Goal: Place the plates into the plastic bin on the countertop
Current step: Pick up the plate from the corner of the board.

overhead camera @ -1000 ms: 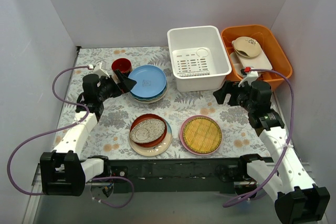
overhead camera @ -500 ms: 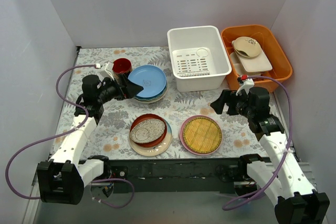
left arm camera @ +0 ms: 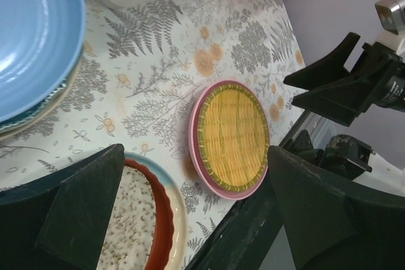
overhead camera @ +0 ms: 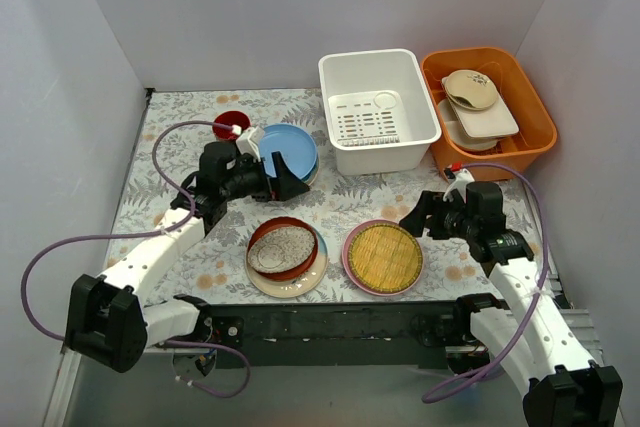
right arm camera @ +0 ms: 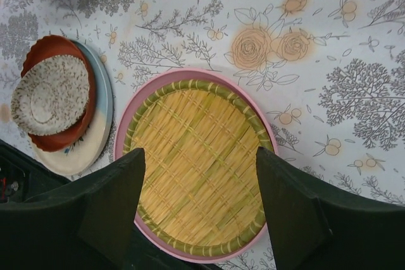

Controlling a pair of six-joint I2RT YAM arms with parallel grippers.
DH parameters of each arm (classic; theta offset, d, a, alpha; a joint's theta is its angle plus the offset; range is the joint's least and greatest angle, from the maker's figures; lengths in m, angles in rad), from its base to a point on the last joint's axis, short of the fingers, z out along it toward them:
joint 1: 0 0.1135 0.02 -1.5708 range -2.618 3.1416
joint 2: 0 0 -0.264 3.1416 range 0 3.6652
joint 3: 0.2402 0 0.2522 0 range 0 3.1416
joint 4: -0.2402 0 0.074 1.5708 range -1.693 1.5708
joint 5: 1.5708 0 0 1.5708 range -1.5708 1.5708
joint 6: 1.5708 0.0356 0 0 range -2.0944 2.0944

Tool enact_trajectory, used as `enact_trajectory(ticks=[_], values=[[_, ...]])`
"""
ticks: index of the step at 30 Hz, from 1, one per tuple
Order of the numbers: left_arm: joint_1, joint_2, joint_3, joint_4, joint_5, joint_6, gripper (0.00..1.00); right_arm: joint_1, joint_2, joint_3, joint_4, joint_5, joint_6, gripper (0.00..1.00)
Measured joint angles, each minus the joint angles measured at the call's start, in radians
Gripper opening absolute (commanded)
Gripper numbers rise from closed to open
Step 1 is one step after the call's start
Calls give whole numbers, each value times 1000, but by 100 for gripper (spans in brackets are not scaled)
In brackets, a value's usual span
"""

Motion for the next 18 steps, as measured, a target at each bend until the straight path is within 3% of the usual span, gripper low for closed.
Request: enact_trajectory(ticks=[18], values=[[-397,289,131,-8,-152,-17,86,0,15,-55,-47,5,45,54]])
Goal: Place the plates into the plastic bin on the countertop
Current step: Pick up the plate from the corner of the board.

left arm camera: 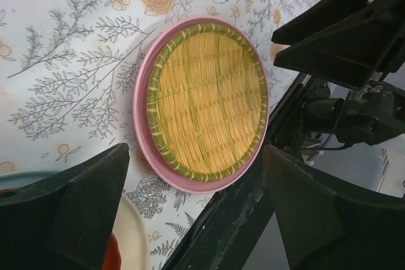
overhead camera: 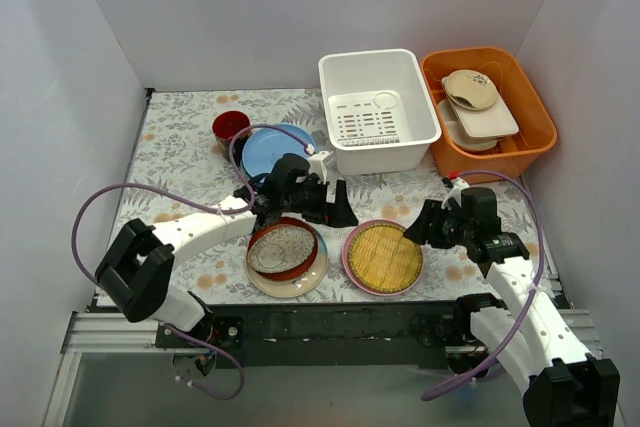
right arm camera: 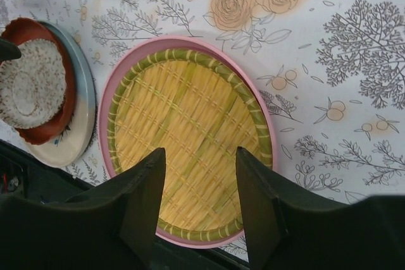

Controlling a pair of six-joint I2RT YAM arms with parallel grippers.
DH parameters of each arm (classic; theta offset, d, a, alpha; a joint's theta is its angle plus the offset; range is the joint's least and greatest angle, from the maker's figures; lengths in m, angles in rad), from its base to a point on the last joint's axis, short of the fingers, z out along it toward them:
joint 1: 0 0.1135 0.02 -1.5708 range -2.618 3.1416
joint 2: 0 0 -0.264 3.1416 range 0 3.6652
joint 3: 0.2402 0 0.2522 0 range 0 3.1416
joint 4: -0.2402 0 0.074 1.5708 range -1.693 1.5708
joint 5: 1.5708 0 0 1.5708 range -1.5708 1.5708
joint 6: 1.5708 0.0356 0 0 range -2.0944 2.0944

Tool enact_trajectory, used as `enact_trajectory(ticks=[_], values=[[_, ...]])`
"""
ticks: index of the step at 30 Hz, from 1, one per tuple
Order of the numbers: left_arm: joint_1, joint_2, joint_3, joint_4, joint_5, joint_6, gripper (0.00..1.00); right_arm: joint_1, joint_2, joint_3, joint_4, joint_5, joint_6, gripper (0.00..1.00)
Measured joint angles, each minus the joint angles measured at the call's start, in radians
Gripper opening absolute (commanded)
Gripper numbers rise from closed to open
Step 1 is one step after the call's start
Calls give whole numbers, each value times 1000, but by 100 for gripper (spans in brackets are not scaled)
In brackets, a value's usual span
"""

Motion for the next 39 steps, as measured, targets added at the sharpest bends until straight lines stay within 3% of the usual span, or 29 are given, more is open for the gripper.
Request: enact_trajectory(ticks=[15,39], values=[[-154,202,106,-57,-90,12,81,1,0,-18,-81,125,85,46],[-180,282,128,-75,-87,15,81,46,-15,-96,-102,145,164,45]])
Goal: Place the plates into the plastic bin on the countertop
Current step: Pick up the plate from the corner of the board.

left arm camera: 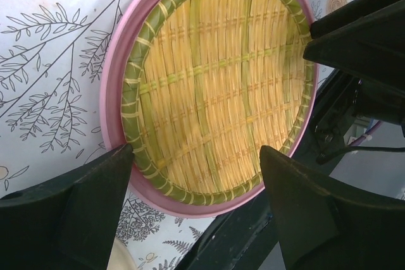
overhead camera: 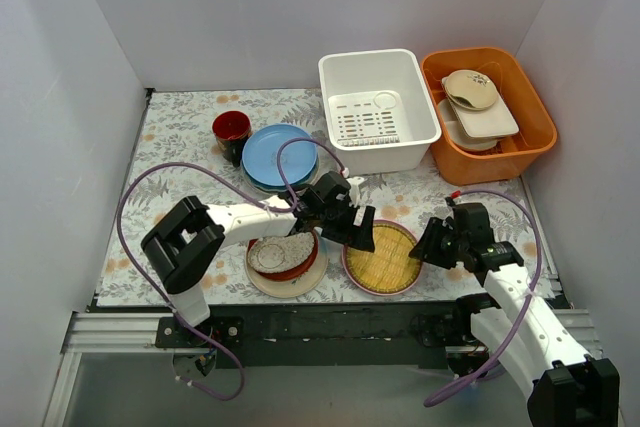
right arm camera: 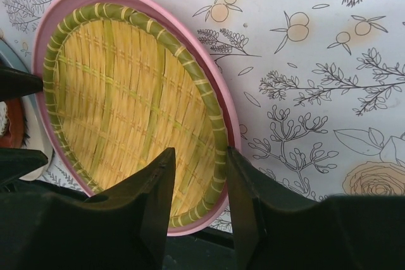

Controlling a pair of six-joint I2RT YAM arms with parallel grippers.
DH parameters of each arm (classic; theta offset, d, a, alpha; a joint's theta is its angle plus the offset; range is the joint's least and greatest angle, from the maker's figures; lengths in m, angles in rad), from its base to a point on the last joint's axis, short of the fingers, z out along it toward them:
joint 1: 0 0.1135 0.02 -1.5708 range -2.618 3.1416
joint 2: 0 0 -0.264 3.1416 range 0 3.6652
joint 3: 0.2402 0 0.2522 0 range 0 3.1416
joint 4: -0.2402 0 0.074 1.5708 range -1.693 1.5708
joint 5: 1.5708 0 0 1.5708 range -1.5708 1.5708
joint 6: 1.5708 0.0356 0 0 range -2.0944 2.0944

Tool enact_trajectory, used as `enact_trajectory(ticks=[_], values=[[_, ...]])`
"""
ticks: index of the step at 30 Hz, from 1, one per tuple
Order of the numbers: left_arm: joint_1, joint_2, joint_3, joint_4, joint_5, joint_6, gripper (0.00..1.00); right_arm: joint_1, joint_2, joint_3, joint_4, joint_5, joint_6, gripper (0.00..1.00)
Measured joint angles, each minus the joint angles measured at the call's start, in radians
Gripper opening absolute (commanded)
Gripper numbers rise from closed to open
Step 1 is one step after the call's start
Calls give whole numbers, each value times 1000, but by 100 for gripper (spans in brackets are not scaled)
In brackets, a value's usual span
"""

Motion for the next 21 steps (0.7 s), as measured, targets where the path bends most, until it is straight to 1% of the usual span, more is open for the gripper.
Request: enact_trajectory(ticks=[13,21], values=[[0,46,46,-22,0,-5,80,0,-3,-3,0,0,1,46],[5,64,64,-30,0,-7,77,-2,-7,-16,20,-12,1,46]])
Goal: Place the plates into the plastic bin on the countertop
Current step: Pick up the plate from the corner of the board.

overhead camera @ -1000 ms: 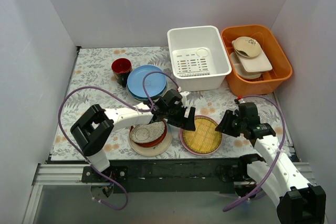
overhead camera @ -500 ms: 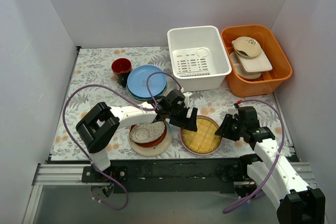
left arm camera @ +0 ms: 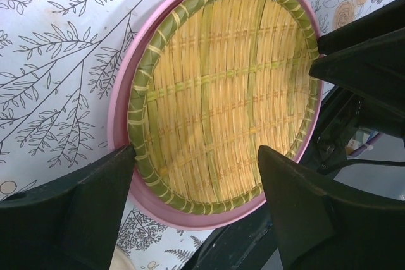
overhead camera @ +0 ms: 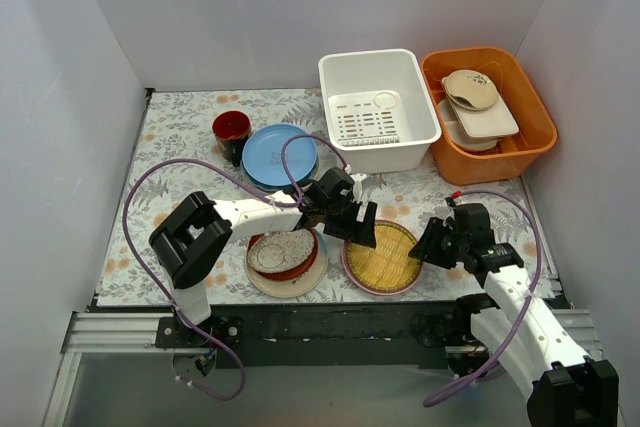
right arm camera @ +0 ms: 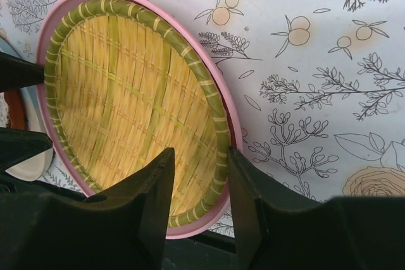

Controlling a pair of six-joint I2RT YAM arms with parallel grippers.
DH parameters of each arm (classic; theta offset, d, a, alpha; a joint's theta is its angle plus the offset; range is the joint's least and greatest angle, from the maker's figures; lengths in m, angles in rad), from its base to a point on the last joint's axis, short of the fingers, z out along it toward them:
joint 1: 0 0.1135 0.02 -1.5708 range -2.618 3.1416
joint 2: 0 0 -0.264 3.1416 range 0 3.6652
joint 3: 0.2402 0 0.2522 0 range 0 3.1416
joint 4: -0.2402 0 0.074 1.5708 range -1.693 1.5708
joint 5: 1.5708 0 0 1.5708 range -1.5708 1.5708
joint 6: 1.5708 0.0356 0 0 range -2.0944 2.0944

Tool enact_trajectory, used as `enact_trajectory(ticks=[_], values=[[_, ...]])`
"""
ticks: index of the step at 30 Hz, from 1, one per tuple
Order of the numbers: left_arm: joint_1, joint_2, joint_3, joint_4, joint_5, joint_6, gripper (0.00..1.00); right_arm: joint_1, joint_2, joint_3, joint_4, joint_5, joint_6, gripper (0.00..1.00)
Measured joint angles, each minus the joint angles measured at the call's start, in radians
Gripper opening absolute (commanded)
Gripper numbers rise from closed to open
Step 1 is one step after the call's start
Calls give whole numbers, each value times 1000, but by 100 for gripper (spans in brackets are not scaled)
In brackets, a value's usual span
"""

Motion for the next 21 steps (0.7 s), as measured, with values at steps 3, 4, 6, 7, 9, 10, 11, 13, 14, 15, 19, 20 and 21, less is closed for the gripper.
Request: enact_trajectory(ticks=[3,4,6,7,9,10,11,13,14,15,19,20,21], values=[[3,2,2,0,1,-3,77,-1,-5,-5,8,-5,0,46],[4,2,2,1,1,-5,77,-1,-12,-5,8,-6,1,46],[4,3,2,2,1,-5,77,-1,-37,-13,9,-8,3,46],[4,4,2,3,1,-5,75,-1,-51,-17,9,-8,3,46],[4,9,2,13,2,-6,74,-2,-93,-20,5,-1,3,46],[4,14,2,15,3,-8,74,-4,-113,-20,6,4,3,46],[5,17,2,17,5,-8,73,-6,-126,-20,9,5,3,46],[5,24,2,19,6,-10,72,-10,-153,-20,23,6,1,46],[5,27,2,19,6,-12,72,-14,-162,-20,39,5,0,46],[5,31,2,19,8,-14,72,-19,-167,-20,64,6,-2,46],[5,51,2,21,22,-23,66,-26,-192,-20,190,-9,2,46],[3,61,2,26,30,-27,65,-26,-200,-20,234,-31,8,46],[2,69,2,31,39,-28,64,-26,-206,-18,269,-47,12,47]])
